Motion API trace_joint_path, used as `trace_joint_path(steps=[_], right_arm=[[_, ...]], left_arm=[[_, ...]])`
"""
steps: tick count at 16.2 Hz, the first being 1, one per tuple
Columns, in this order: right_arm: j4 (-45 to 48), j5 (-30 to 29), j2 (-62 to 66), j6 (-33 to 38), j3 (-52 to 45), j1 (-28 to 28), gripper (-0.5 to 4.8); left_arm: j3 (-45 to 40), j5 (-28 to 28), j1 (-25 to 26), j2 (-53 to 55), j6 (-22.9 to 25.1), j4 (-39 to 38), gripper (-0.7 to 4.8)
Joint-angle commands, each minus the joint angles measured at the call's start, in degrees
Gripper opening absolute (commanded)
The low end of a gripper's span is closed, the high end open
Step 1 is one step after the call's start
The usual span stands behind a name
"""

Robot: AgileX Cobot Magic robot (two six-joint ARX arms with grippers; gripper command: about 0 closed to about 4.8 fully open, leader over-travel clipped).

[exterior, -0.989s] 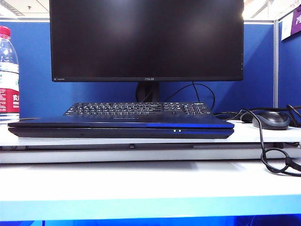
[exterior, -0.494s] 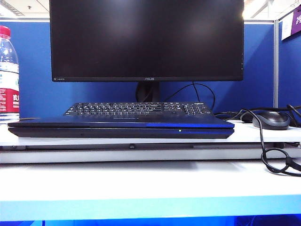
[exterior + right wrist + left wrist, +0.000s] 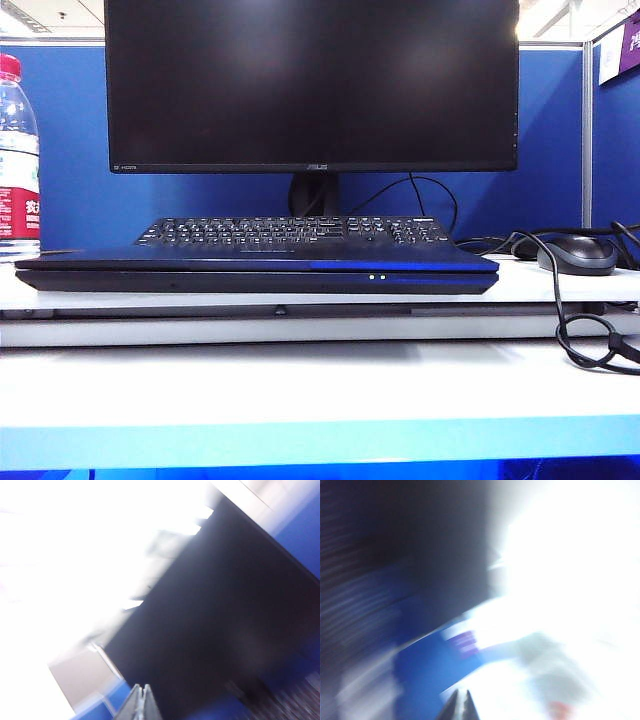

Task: Open the lid of the black laptop.

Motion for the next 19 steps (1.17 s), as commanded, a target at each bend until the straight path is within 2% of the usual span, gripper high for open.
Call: trace_joint_path(steps=[1, 2, 3, 4, 5, 8, 9, 10, 11, 13, 15, 16, 17, 18, 19], right_arm=[[-6.9, 0.2, 2.3, -3.5, 9.7, -0.1, -0.01], [-6.6, -0.2, 6.0, -7.2, 15.1, -0.1, -0.01], [-6.6, -1.4, 9.1, -10.8, 19.0, -0.1, -0.01], [-6.6, -4.0, 13.0, -14.1, 23.2, -0.1, -0.01], [-6.6, -7.8, 19.0, -16.3, 29.2, -0.1, -0.01], [-11.5, -13.5, 30.3, -22.4, 42.9, 0.0, -0.01], [-15.8, -13.9, 34.1, -24.9, 48.0, 0.0, -0.01], [-22.1, -14.2, 39.0, -26.9, 54.9, 0.0, -0.01], [-27.0, -16.9, 44.0, -29.8, 61.5, 0.1, -0.01], [-29.0, -21.4, 49.9, -30.8, 66.9, 1.3, -0.01], [-31.5, -22.4, 54.8, -33.7, 68.3, 5.6, -0.01], [-37.2, -20.3, 57.7, -37.2, 68.3, 9.0, -0.01], [-43.1, -16.7, 59.5, -39.9, 68.3, 11.2, -0.01], [-50.7, -11.7, 62.2, -43.2, 68.3, 13.9, -0.01], [-55.7, -9.5, 64.8, -45.8, 68.1, 16.6, -0.01]], left_arm=[[9.6, 1.6, 0.1, 0.1, 4.3, 0.3, 0.38], [16.9, 4.9, 0.1, 1.3, 11.5, -3.1, 0.39], [21.9, 6.3, 0.1, 2.9, 16.2, -5.8, 0.39], [26.7, 7.9, 0.1, 5.0, 21.0, -8.8, 0.4], [35.6, 12.3, 0.1, 10.4, 28.7, -14.3, 0.4], [52.2, 18.5, 0.1, 23.2, 39.4, -26.4, 0.4], [57.2, 18.2, 0.1, 27.5, 45.1, -31.3, 0.39], [62.7, 14.9, 0.1, 32.9, 50.8, -37.9, 0.39], [66.8, 14.1, 0.1, 39.0, 53.4, -40.9, 0.4], [69.7, 14.2, 0.1, 46.2, 53.9, -42.6, 0.4], [70.1, 16.7, 0.0, 53.1, 55.6, -46.0, 0.4], [70.1, 16.7, -0.6, 57.0, 58.5, -50.8, 0.4], [69.9, 16.5, -1.9, 59.6, 63.7, -54.0, 0.4], [69.8, 11.4, -3.5, 62.6, 71.0, -59.6, 0.4], [69.8, 7.4, -4.3, 65.1, 75.7, -64.9, 0.39]])
